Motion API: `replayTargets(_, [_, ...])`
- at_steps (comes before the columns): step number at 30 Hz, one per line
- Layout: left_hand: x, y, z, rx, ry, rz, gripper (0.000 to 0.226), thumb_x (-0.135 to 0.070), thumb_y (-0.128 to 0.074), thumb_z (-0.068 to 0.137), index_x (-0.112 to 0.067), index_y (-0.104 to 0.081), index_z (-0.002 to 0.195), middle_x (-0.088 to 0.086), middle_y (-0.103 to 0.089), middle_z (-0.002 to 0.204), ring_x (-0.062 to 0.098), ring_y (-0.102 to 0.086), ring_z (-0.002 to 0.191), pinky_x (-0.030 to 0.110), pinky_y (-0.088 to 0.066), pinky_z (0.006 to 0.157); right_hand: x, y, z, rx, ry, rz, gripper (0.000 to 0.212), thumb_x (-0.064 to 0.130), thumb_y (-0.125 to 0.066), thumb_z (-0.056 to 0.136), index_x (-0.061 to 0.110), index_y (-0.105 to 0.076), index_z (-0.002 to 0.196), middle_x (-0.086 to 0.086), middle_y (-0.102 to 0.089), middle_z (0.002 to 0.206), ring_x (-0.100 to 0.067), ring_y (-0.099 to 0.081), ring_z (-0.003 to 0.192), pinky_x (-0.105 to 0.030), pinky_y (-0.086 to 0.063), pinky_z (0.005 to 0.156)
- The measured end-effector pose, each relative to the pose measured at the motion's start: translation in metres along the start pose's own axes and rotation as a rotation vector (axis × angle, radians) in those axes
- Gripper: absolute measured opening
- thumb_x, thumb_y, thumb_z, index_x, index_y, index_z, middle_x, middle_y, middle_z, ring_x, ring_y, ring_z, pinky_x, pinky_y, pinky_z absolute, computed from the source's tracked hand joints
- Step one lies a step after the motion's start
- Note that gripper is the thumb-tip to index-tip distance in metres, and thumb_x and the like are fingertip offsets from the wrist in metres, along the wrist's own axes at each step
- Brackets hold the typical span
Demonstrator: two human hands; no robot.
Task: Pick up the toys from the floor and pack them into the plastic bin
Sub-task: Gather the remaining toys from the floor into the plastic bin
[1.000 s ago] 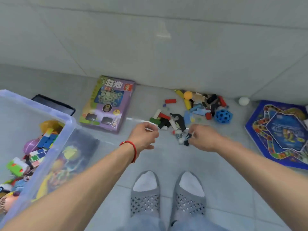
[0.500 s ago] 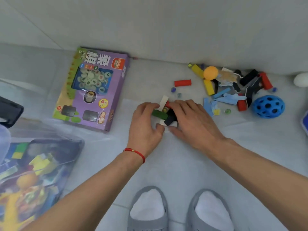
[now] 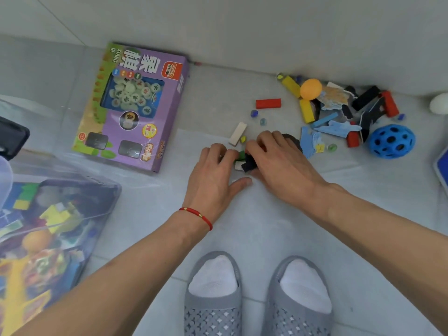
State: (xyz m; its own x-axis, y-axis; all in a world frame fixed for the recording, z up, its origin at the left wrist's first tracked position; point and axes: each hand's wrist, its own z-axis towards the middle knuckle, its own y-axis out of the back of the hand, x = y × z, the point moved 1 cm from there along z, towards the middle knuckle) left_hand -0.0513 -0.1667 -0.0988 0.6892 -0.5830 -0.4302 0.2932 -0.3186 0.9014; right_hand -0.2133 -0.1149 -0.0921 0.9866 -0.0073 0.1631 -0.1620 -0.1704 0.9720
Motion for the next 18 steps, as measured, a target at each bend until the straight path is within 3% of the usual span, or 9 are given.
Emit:
replayTargets(6, [0.006,0.002,0.002,0.010,-0.052,0.023,0.034,-0.035,-0.077,0.082,-0.013,-0.060,0.100,0.005,-0.053,0.092,0.022,-0.044,0.082,0.040,-0.045,0.061,0.003,0.001,0.002,0.067,0.062,-0.013,0.054,0.008,-0.075,0.074,0.011,-0.044,0.117,-0.013,-0.044,0.108,-0.030,-0.048,0.087,-0.039,-0.036,0.067])
replayTargets(12, [0.000,-0.001,-0.002,0.005,-0.023,-0.042,0.027,-0.017,-0.072,0.083,-0.011,-0.056,0.104,0.007,-0.060,0.093,0.027,-0.049,0.080,0.040,-0.044,0.068,0.016,0.011,0.003,0.168,0.076,0.103,0.053,-0.005,-0.059,0.075,0.006,-0.040,0.123,-0.020,-0.034,0.127,-0.033,-0.044,0.100,-0.037,-0.032,0.071])
replayTargets(18, [0.002,-0.002,-0.008,-0.003,0.131,-0.065,0.037,-0.003,-0.065,0.078,-0.010,-0.054,0.113,0.010,-0.059,0.098,0.030,-0.052,0.085,0.039,-0.043,0.072,0.015,0.006,-0.004,0.181,0.059,0.290,0.045,-0.014,-0.050,0.078,0.010,-0.042,0.115,-0.012,-0.034,0.112,-0.025,-0.043,0.090,-0.042,-0.043,0.068])
